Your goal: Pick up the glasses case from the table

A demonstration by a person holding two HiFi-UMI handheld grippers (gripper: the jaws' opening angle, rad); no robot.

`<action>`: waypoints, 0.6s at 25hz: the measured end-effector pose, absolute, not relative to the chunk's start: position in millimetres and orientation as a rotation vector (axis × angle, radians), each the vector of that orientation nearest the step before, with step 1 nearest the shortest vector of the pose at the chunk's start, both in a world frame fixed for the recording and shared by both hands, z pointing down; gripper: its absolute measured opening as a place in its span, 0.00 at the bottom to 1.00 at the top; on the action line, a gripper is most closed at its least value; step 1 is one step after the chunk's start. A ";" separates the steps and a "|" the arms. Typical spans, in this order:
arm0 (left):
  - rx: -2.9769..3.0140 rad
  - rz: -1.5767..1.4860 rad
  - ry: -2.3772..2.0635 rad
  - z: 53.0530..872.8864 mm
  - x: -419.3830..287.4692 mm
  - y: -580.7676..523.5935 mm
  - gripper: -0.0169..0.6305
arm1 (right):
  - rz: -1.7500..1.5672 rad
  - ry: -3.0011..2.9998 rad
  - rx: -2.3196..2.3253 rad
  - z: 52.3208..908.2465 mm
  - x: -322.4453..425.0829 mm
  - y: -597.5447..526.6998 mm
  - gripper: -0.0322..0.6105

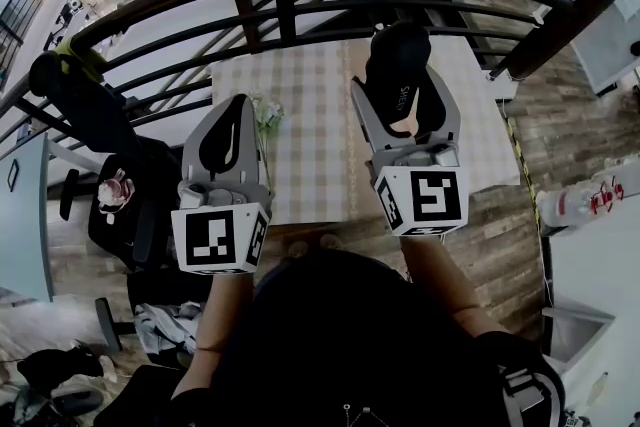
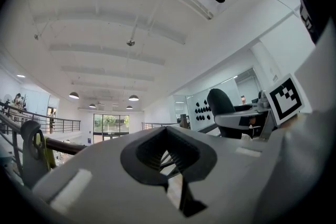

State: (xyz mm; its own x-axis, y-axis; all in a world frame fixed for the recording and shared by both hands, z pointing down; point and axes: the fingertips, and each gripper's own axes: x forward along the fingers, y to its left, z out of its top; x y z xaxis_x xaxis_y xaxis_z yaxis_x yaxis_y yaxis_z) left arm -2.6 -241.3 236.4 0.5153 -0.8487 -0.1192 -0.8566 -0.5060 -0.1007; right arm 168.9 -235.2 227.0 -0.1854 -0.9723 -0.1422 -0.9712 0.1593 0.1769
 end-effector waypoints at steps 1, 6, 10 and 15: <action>-2.603 0.082 1.479 236.6 -1.9 -240.9 0.05 | -0.358 -2.391 2.001 227.3 169.8 -234.8 0.58; -2.594 0.083 1.492 235.2 3.0 -237.8 0.05 | -0.354 -2.401 1.992 226.4 175.7 -232.4 0.58; -2.591 0.081 1.498 236.8 10.1 -232.2 0.05 | -0.355 -2.412 1.980 226.4 181.8 -227.6 0.58; -2.588 0.080 1.492 244.4 23.6 -221.4 0.05 | -0.358 -2.425 1.979 233.1 194.1 -218.3 0.58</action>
